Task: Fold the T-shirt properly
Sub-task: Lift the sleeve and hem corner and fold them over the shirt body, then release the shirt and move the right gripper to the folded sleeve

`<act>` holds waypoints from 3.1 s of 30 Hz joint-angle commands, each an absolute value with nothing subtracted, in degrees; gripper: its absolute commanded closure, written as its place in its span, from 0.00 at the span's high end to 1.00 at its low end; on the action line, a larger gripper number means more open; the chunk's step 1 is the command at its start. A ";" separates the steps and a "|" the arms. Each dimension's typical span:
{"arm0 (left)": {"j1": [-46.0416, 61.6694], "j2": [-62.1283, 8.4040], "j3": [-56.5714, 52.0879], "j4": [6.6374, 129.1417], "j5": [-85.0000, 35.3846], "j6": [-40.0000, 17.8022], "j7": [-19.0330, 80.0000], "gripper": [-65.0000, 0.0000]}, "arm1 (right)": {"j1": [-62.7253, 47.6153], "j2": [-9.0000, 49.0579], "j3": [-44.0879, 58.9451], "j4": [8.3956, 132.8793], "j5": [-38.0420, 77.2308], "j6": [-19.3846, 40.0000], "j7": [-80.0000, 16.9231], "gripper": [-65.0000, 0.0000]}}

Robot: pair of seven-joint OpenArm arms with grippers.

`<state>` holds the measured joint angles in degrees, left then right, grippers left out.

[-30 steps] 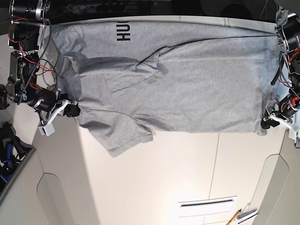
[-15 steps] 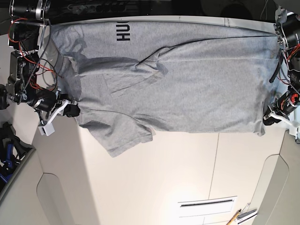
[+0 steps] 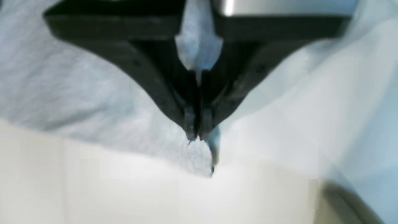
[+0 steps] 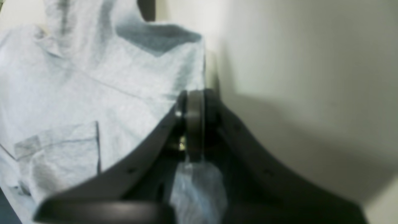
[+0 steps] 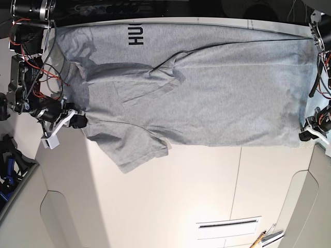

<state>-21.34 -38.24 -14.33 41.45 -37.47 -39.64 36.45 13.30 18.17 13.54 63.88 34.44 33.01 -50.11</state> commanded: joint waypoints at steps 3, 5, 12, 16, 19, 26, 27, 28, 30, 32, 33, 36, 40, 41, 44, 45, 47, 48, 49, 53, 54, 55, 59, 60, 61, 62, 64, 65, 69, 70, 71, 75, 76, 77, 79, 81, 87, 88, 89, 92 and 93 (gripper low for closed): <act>-22.68 -39.97 -14.61 43.62 -41.93 -40.00 37.89 0.00 | 14.44 18.85 13.91 66.78 35.16 33.23 -49.95 0.00; -22.68 -40.01 -14.68 43.99 -43.35 -40.00 39.16 0.00 | 14.41 18.85 13.91 68.27 35.16 33.26 -50.24 0.00; -21.87 -40.80 -14.72 43.99 -48.90 -40.00 44.97 0.00 | 11.81 17.89 13.91 77.84 36.99 33.30 -55.83 0.00; -19.59 -42.59 -16.05 43.99 -55.51 -40.00 48.38 0.00 | 5.98 17.91 13.91 86.37 36.84 33.30 -55.99 0.00; -18.46 -43.20 -19.07 43.99 -59.79 -40.00 52.38 0.00 | 2.26 17.93 13.91 91.92 35.29 33.30 -56.03 0.00; -15.38 -43.22 -26.37 47.57 -69.28 -40.00 63.40 0.00 | -2.33 17.96 14.17 98.10 33.17 33.28 -56.25 0.00; -14.28 -43.27 -27.20 48.75 -70.22 -40.00 64.47 0.00 | -2.59 17.96 14.48 98.43 33.17 33.28 -56.38 0.00; -13.04 -43.38 -27.94 49.93 -71.11 -40.00 65.17 0.00 | -2.72 17.96 14.92 98.74 33.19 33.26 -56.95 0.00; -10.02 -43.77 -29.26 52.66 -72.66 -40.00 66.04 0.00 | -2.72 17.96 16.32 99.24 33.26 33.26 -58.92 0.00; -6.68 -44.05 -30.81 55.44 -73.12 -40.00 66.35 0.00 | -2.74 17.96 18.24 99.66 33.69 33.26 -60.77 0.00; -5.02 -44.03 -31.75 56.80 -73.10 -40.00 66.32 0.00 | -2.74 17.96 19.35 99.70 34.11 33.28 -61.63 0.00; -0.45 -43.97 -34.41 59.92 -73.12 -40.00 66.28 0.00 | -2.76 17.96 22.70 99.70 35.44 33.28 -64.01 0.00; 4.34 -43.97 -37.82 62.48 -74.02 -40.00 66.30 0.00 | -4.16 18.11 25.96 99.70 37.78 33.28 -64.77 0.00; 5.21 -43.97 -38.65 62.87 -74.41 -40.00 66.30 0.00 | -4.71 18.11 26.41 99.70 38.20 33.28 -64.82 0.00; 6.94 -43.97 -40.62 63.48 -74.59 -40.00 66.37 0.00 | -6.74 18.11 27.05 99.72 39.57 33.28 -65.45 0.00; 7.01 -43.94 -40.91 63.48 -74.56 -40.00 66.57 0.00 | -7.46 18.11 27.05 99.72 39.92 33.28 -65.82 0.00; 7.01 -43.94 -40.93 63.48 -74.59 -40.00 67.31 0.00 | -8.69 18.11 27.05 99.72 40.10 33.28 -66.04 0.00; 7.01 -43.92 -40.91 63.48 -74.65 -40.00 67.61 0.00 | -9.30 18.11 27.05 99.72 40.07 33.28 -66.04 0.00; 7.01 -43.81 -40.91 63.48 -74.65 -40.00 67.96 0.00 | -9.72 18.09 27.05 99.72 39.99 33.28 -66.08 0.00; 7.09 -43.59 -40.91 63.48 -75.59 -40.00 71.40 0.00 | -10.35 18.11 27.05 99.70 39.83 33.28 -66.13 0.00; 7.60 -43.68 -40.91 63.48 -76.53 -40.00 72.29 0.00 | -10.33 18.11 27.05 99.70 39.83 33.28 -66.13 0.00; 8.14 -43.70 -40.91 63.48 -77.49 -40.00 72.60 0.00 | -10.33 18.11 27.05 99.70 39.81 33.28 -66.13 0.00; 11.11 -43.64 -40.91 63.48 -78.70 -40.00 72.66 0.00 | -10.33 18.09 27.05 99.70 38.24 33.28 -66.00 0.00; 11.79 -43.64 -40.91 63.48 -78.72 -40.00 72.62 0.00 | -10.24 18.11 27.05 99.70 37.54 33.26 -65.89 0.00; 12.25 -43.64 -40.91 63.48 -78.72 -40.00 72.60 0.00 | -10.17 18.11 27.05 99.70 36.80 33.26 -65.73 0.00; 12.60 -43.64 -40.91 63.48 -78.72 -40.00 72.18 0.00 | -10.17 18.11 27.05 99.70 36.42 33.26 -65.41 0.00; 12.71 -43.64 -40.91 63.48 -78.70 -40.00 71.88 0.00 | -10.17 18.09 27.05 99.70 36.40 33.26 -64.88 0.00; 12.69 -43.64 -40.91 63.48 -78.87 -40.00 71.79 0.00 | -10.17 18.09 27.05 99.70 36.40 33.26 -64.88 0.00; 12.71 -43.64 -40.91 63.48 -80.40 -40.00 71.83 0.02 | -10.20 18.09 27.05 99.70 35.44 33.21 -64.88 0.00; 12.69 -43.64 -40.91 63.48 -80.79 -40.00 71.83 0.13 | -10.20 18.09 27.05 99.70 35.09 33.21 -64.71 0.10; 12.69 -43.66 -40.91 63.48 -81.38 -40.00 71.83 0.22 | -10.20 18.09 27.05 99.70 34.87 33.21 -64.10 0.20; 12.69 -43.70 -40.91 63.48 -82.91 -40.00 71.83 0.32 | -10.17 18.11 27.05 99.72 34.89 33.21 -62.96 0.37; 12.69 -43.70 -40.91 63.48 -83.35 -40.00 71.85 0.32 | -10.17 18.11 27.05 99.79 34.89 33.21 -62.96 0.37; 12.69 -43.72 -40.95 63.48 -83.81 -40.00 71.85 0.32 | -10.17 18.11 27.05 99.88 34.87 33.21 -62.96 0.37; 12.69 -43.86 -40.97 63.51 -85.00 -40.00 71.85 0.32 | -10.17 18.11 27.14 100.18 34.79 33.21 -63.00 0.37; 12.69 -43.99 -40.97 63.86 -85.00 -40.00 71.99 0.32 | -10.17 18.11 27.46 100.57 34.70 33.21 -62.96 0.37; 12.69 -43.97 -40.97 66.98 -85.00 -40.00 72.27 0.32 | -10.15 18.11 29.87 104.27 34.70 33.21 -61.23 0.37; 12.69 -43.97 -40.97 67.55 -85.00 -40.00 72.27 0.32 | -10.00 18.11 30.33 104.81 34.70 33.21 -60.23 0.37; 12.67 -43.97 -40.97 68.10 -85.00 -40.00 72.23 0.32 | -9.80 18.09 30.76 105.14 34.70 33.21 -59.07 0.37; 12.36 -43.94 -40.97 69.36 -85.00 -40.00 72.10 0.32 | -7.94 18.04 31.07 105.25 34.70 33.21 -56.53 0.37; 12.36 -43.97 -40.97 69.58 -85.00 -40.00 71.88 0.32 | -7.11 17.98 31.05 105.25 34.72 33.21 -56.31 0.37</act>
